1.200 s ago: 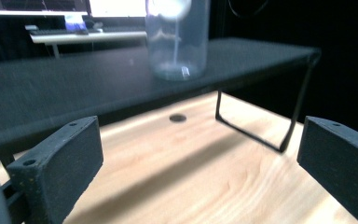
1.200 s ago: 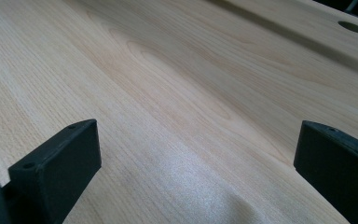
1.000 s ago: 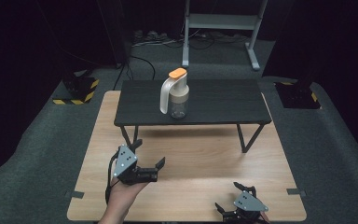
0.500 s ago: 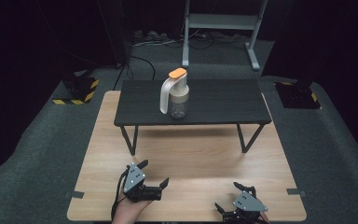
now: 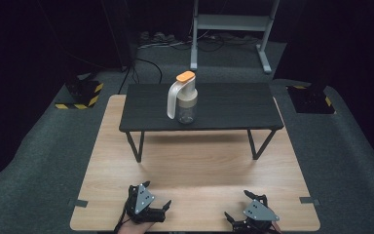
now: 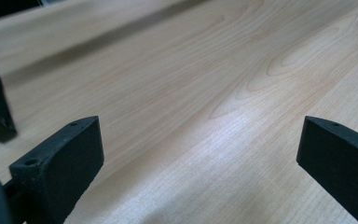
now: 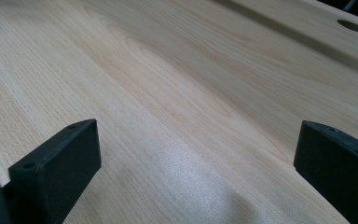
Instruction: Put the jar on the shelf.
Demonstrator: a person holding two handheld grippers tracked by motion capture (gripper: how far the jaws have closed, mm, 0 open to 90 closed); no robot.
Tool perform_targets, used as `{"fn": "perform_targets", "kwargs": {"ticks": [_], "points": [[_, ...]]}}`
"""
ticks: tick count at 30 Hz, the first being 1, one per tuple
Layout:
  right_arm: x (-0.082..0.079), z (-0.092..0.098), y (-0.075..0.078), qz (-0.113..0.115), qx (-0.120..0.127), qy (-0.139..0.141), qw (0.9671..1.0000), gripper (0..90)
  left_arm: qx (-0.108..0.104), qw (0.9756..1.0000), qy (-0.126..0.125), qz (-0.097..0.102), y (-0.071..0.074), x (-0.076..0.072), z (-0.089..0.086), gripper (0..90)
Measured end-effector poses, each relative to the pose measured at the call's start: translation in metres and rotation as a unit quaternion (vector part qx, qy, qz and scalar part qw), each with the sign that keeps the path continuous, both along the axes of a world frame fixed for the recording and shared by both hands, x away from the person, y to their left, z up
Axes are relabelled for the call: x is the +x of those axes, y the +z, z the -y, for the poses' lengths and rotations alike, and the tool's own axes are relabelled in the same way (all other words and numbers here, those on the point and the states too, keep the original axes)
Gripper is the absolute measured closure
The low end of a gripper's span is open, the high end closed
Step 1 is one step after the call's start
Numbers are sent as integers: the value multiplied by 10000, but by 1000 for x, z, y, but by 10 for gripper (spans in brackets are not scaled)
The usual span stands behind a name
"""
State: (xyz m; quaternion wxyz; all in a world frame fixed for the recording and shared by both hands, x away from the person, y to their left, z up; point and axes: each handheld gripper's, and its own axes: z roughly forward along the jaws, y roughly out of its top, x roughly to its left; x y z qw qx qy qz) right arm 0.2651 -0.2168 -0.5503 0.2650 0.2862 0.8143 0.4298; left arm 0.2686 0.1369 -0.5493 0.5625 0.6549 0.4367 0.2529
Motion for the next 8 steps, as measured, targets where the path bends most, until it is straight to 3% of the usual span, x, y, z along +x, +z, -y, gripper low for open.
{"fn": "perform_targets", "kwargs": {"ticks": [4, 8], "points": [[1, 0, 0, -17, 11, -41, 10000, 1, 105, 9999, -66, -36, -1, 0, -1, 8], [1, 1, 0, -53, 71, -61, 9999, 0, -9, 10000, 10, 18, 0, -1, -2, 7]]}}
